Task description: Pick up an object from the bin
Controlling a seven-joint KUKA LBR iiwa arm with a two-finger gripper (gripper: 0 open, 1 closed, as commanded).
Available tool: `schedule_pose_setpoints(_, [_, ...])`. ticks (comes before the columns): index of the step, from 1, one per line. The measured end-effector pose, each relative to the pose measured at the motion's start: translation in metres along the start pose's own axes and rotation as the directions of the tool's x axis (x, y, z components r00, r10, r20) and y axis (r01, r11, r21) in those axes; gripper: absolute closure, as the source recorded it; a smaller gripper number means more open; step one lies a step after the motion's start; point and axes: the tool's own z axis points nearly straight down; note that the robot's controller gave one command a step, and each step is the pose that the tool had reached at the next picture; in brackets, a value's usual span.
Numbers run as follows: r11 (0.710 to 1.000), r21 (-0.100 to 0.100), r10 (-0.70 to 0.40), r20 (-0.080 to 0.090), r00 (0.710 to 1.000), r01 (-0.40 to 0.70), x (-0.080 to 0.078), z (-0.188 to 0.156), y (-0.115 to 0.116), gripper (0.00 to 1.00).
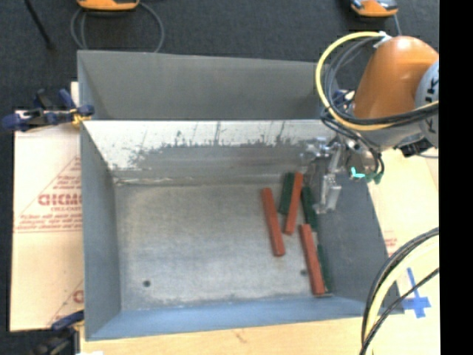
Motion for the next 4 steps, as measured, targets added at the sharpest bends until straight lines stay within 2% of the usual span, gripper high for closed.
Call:
schedule_pose_setpoints(1, [0.865,0.007,-0.501,0.010,0.865,0.501,-0.006,0.114,0.008,0.00])
schedule_pose_setpoints(2, [0.688,0.002,-0.726,0.007,0.688,0.726,0.012,0.086,0.080,0.00])
schedule_pose_setpoints(3, [0.493,0.007,-0.870,0.006,0.493,0.870,-0.018,0.078,0.086,0.00])
schedule_pose_setpoints(4, [0.007,0.015,-1.000,0.002,0.007,1.000,-0.026,0.114,0.083,0.00])
